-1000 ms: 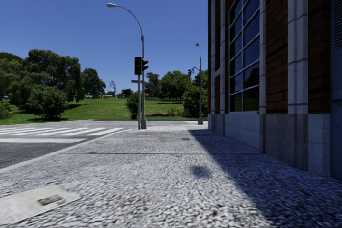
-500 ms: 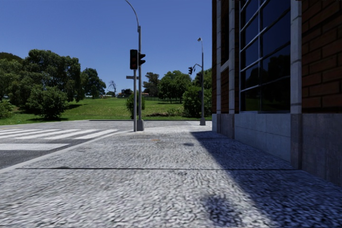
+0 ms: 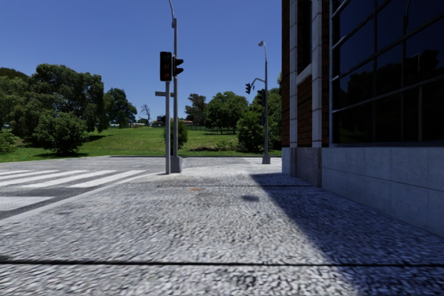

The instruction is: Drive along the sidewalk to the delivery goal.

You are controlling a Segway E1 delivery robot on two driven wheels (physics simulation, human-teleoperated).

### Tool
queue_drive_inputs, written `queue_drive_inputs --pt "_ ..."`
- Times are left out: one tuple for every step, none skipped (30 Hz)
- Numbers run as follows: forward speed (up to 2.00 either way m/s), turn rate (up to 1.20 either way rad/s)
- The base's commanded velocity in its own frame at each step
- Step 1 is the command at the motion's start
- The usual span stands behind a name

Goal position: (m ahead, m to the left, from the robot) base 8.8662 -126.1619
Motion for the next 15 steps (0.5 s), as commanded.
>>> queue_drive_inputs --pt "2.0 -0.25" --pt "2.0 -0.28" --pt "2.0 -0.28" --pt "2.0 -0.29" --pt "2.0 -0.29" --pt "2.0 -0.29" --pt "2.0 -0.29" --pt "2.0 -0.29" --pt "2.0 -0.29" --pt "2.0 -0.29" --pt "2.0 -0.29" --pt "2.0 -0.29" --pt "2.0 -0.29" --pt "2.0 -0.29" --pt "2.0 -0.29"
